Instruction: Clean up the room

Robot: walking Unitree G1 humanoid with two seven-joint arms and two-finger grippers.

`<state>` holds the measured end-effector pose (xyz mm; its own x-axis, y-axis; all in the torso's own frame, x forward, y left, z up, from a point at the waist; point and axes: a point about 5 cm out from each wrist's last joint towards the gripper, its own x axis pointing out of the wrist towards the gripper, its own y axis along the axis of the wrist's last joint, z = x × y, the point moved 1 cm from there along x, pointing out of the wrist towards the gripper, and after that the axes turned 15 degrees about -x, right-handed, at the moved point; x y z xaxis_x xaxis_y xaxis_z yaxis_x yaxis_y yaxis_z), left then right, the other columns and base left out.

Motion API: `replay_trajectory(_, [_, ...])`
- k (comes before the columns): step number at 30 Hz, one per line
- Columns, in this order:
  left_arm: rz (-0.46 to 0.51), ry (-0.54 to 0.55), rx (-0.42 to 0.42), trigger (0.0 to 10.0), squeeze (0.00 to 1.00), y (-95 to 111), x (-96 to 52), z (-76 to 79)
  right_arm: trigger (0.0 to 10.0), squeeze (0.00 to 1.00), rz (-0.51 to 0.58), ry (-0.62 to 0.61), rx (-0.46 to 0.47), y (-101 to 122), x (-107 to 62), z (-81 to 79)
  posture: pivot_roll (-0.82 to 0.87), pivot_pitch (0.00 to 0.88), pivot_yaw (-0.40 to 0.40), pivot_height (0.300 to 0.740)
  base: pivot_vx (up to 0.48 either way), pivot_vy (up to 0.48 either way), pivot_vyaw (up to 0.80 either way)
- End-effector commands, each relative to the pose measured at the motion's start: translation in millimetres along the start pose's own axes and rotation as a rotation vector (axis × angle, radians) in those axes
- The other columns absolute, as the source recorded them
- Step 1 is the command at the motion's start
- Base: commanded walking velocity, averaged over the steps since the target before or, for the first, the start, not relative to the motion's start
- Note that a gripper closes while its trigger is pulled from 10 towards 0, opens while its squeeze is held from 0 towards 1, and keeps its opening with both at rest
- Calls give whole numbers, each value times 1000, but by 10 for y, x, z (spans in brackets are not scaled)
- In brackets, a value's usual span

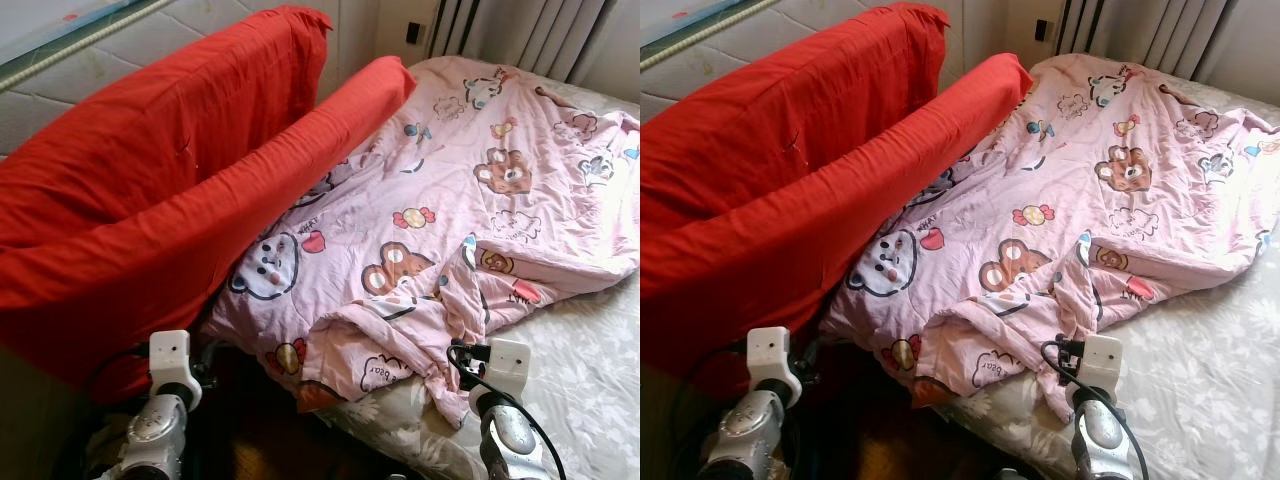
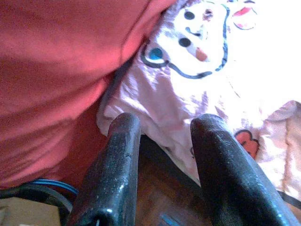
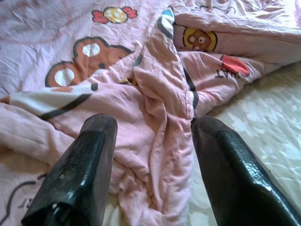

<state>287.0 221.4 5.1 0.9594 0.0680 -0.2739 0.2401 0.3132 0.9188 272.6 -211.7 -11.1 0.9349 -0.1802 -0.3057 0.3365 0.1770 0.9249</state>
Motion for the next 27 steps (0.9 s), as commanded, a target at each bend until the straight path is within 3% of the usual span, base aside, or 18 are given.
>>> replay_trajectory(1, [-9,23,-5,10000,0,-40,-29,-43,10000,0,-24,-9,3,-81,-46,4,-65,189,15,740,0,0,0])
replay_trajectory(8, [33,-5,-4,10000,0,87,36,24,10000,0,-51,-38,-6,-56,-7,7,-64,179,14,727,0,0,0])
replay_trajectory(18, [37,-21,21,10000,0,169,80,21,10000,0,-43,-21,-5,-49,-20,-86,-68,158,23,662,0,0,0])
replay_trajectory(27, [41,-36,52,10000,0,233,115,33,10000,0,-57,-34,-9,-65,-22,-86,-65,157,28,662,0,0,0])
